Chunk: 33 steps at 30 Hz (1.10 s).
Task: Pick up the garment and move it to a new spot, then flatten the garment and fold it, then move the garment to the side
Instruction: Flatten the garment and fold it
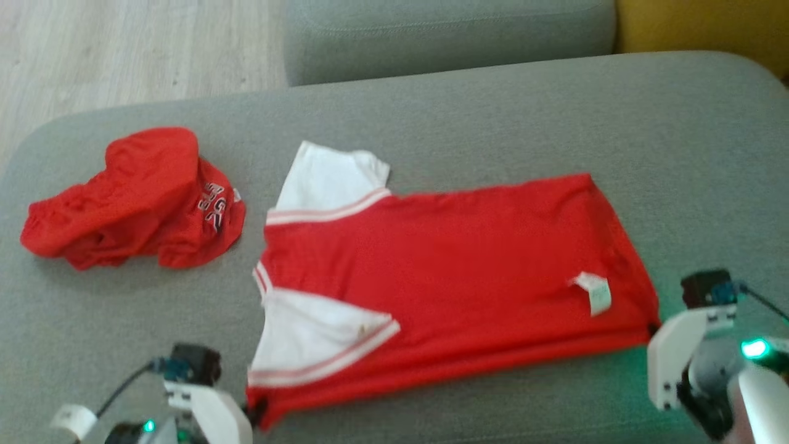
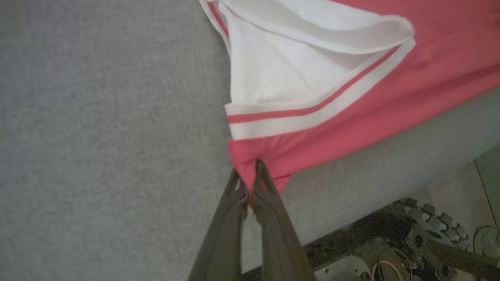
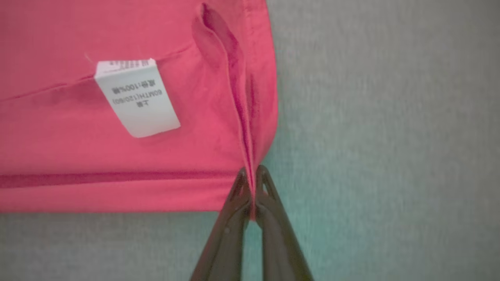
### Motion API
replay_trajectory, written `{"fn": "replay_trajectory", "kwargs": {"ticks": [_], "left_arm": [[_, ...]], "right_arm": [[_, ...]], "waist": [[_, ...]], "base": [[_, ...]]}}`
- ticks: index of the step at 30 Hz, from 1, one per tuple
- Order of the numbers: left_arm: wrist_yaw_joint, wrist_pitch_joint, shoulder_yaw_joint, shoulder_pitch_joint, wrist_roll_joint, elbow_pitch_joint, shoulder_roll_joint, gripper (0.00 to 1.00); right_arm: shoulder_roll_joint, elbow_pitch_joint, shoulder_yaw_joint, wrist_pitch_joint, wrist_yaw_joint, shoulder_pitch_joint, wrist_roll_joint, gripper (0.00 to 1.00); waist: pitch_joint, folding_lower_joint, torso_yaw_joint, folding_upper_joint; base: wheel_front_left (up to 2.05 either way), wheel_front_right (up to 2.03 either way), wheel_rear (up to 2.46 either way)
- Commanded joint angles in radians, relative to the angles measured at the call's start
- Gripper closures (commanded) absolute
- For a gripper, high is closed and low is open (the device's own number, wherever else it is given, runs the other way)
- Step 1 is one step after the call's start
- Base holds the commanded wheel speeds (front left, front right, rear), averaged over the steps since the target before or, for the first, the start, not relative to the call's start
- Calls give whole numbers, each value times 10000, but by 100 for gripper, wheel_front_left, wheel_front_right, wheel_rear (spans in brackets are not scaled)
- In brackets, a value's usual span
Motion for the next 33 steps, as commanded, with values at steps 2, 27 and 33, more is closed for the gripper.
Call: {"fn": "replay_trajectory", "kwargs": {"ticks": [2, 27, 33], "left_arm": [[141, 479, 259, -16, -32, -681, 808, 100], [-1493, 1668, 1281, -4603, 251, -1415, 1484, 0], [-2859, 2632, 1024, -7098, 50, 929, 599, 0]], "right_arm": [[-495, -853, 91, 468, -9, 312, 259, 100], [301, -2596, -1102, -683, -9, -2051, 564, 0], [170, -342, -214, -259, -9, -3862, 677, 5]], "waist": [[-121, 0, -129, 0], [1616, 0, -120, 0], [2716, 0, -280, 0]], "base": [[0, 0, 0], [0, 0, 0], [0, 0, 0]]}}
